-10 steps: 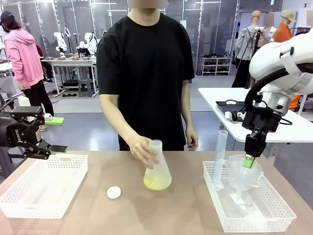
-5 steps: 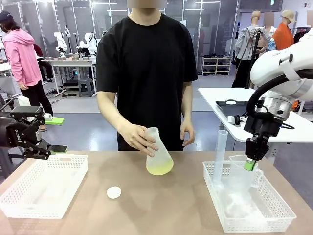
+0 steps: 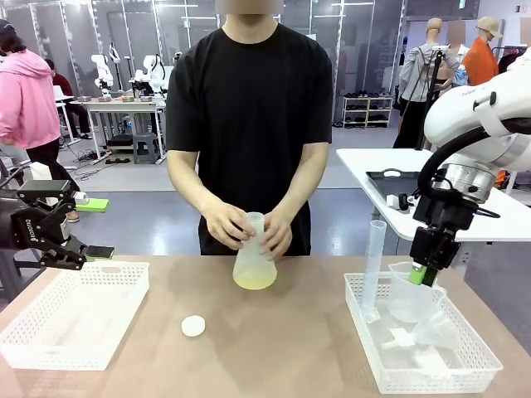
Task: Prepare the solutions needed for the experiment.
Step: Once the solution is in the Big flask , pick up the Plastic Funnel and place it back into the right Organizing basket, then when the human places the Big flask in the center of the table, pick up the Big flask and place it in the left Organizing basket.
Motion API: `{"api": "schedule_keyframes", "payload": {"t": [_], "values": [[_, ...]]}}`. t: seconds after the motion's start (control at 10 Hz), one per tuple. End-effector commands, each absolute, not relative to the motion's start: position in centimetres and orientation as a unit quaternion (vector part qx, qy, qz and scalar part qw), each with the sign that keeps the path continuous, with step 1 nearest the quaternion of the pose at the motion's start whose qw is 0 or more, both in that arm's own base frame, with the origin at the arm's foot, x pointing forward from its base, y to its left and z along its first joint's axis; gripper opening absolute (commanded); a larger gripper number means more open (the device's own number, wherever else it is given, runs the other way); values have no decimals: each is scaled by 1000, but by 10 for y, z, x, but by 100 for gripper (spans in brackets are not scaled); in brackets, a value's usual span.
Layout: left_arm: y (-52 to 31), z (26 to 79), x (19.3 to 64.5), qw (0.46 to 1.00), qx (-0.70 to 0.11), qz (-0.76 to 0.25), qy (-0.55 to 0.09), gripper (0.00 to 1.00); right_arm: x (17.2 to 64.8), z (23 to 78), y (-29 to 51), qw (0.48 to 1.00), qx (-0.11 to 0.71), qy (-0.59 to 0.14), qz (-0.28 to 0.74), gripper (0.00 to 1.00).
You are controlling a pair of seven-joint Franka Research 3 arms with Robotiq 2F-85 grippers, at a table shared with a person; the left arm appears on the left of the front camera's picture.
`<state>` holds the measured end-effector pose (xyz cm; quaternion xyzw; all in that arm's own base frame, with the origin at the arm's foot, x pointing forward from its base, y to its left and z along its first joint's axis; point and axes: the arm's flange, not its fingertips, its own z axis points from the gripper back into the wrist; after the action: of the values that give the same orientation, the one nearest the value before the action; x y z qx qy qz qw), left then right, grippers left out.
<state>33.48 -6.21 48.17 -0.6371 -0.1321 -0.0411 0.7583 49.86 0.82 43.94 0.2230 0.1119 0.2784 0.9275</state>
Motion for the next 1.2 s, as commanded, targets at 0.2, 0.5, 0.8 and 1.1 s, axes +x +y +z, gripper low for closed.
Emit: {"api": "schedule_keyframes", "payload": {"t": [0.2, 0.5, 0.8, 1.1], "values": [[-64, 484, 336, 751, -646, -43, -133, 100, 498, 439, 8, 923, 226, 112, 289, 54], [-64, 484, 336, 751, -646, -43, -133, 100, 498, 439, 8, 923, 226, 112, 289, 54], [-64, 484, 336, 751, -646, -43, -133, 100, 498, 439, 8, 923, 226, 112, 289, 54], [-64, 484, 336, 751, -646, -43, -133, 100, 498, 439, 8, 923, 226, 112, 289, 54]]}}
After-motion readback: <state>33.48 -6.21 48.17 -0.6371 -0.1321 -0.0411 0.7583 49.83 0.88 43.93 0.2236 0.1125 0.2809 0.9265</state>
